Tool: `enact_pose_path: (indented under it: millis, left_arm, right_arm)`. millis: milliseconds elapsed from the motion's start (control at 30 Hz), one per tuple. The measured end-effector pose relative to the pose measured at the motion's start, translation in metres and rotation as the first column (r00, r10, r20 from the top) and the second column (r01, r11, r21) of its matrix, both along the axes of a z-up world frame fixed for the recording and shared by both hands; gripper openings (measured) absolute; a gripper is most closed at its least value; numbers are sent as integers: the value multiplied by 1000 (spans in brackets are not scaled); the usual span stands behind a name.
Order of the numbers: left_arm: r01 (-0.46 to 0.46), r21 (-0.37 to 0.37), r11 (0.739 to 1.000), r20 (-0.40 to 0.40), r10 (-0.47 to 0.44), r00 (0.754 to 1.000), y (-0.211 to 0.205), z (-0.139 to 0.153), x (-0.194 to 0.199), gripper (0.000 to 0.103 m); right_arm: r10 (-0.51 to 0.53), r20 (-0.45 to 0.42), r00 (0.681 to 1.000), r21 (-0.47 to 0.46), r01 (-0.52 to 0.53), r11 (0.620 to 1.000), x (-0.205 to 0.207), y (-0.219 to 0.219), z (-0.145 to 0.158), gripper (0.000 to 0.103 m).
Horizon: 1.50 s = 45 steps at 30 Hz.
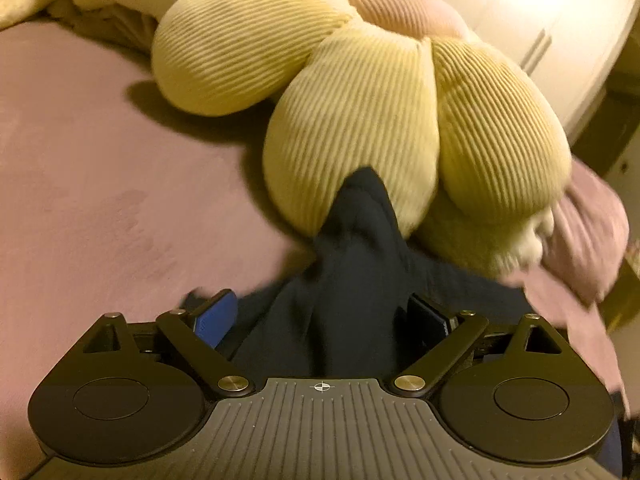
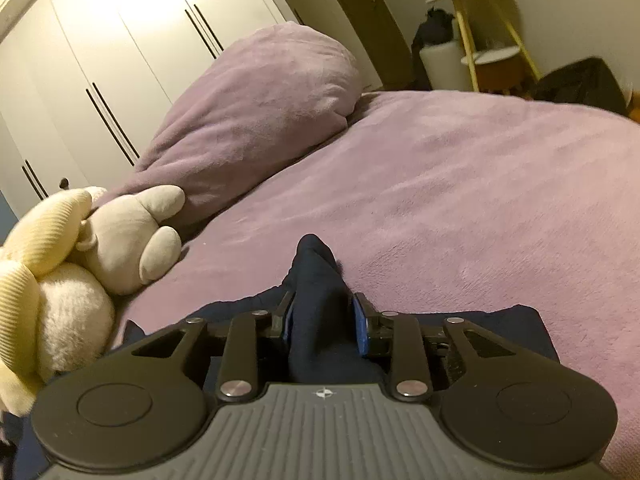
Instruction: Fold large clothes
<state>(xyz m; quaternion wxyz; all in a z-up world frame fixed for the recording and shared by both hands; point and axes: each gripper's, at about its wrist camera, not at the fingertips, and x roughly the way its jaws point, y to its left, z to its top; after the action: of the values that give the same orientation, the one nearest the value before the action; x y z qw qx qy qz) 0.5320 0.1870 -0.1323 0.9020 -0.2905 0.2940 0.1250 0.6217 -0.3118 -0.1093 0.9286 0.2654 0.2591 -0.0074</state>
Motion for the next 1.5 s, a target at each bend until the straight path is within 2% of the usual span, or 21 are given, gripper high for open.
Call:
enact_pose_path:
  millis: [67,133,167,200,267,333,400,433,500,533,567,633,800,833,900,1000,1067,1167,1267,1367,1500]
  left_arm:
    - [74,18,997,-29,-73,997,-3,13,-27,97]
    - [160,28,987,-69,-158,985,-5,18,-60,98]
    - [196,30,980,-86,-193,977,-5,19,-80,98]
    - [225,4,974,-98,-223,970,-4,17,-102,98]
    - [251,-87,964,-79,-258,963,0,11,-143,98]
    - [243,-194,950,-37,-255,966,4,1,-175,98]
    - [218,-287,933,-26,-235,972,7,-10,-187,96]
    - [190,-295,937,-9,-201,980,6,-12,-191,95]
    - [161,-333,929,-6,-173,985,5,-11,-188,92]
    - [148,-381,913,-7,-163,987,5,-12,-184,92]
    - [132,-405,905,-12,-150,989,3,-12,-180,92]
    - [110,-401,909,-35,-135,990,1,-14,-172,90]
    - [35,-449,893,-68,-74,995,8,-22,-161,70]
    - [28,-455,890,-73,-69,995,9,-24,-159,68]
    - [31,-459,888,-62,-67,996,8,-22,-160,47]
    - [52,-434,899,-15,-65,998,4,-2,-169,37]
    - [84,-419,904,29,-79,996,3,15,-179,34]
    - [134,-408,903,73,-114,991,3,36,-202,33]
    - [164,-387,907,87,-141,986,3,50,-236,32]
    - [174,-396,902,86,-152,985,4,54,-285,32]
    - [145,-406,902,23,-148,989,8,47,-362,34]
  right_arm:
    - [11,-6,1000,78,-11,997,-3,-10,1,34]
    - [20,-54,998,160,-11,987,-11,-21,9,36]
    - [24,-85,996,185,-8,983,-19,-26,15,43]
    - [25,-111,993,205,-2,979,-36,-32,24,48]
    - [28,-97,995,229,-5,974,-86,-49,40,67]
    - [37,-73,997,254,-17,967,-143,-74,48,72]
    - [46,-100,994,295,-15,955,-192,-94,43,72]
    - [57,-116,992,345,-14,939,-209,-102,35,72]
    - [80,-177,981,508,22,861,-236,-113,9,72]
    - [69,-185,980,554,46,831,-242,-115,0,67]
    - [51,-194,980,567,69,821,-247,-115,-6,64]
    - [27,-185,982,569,84,818,-245,-110,-6,64]
    - [7,-222,975,626,137,768,-214,-99,-17,58]
    - [-3,-233,973,624,152,766,-208,-97,-20,55]
    - [-10,-236,972,621,159,768,-200,-95,-21,51]
    - [-9,-236,972,578,148,802,-197,-91,-16,40]
    - [2,-221,975,516,116,849,-201,-88,-3,32]
    - [22,-179,984,461,64,885,-218,-88,18,23]
    - [43,-145,988,442,26,897,-240,-92,33,21]
    - [65,-147,987,447,8,894,-275,-95,40,21]
    - [100,-180,979,458,-6,889,-337,-92,45,21]
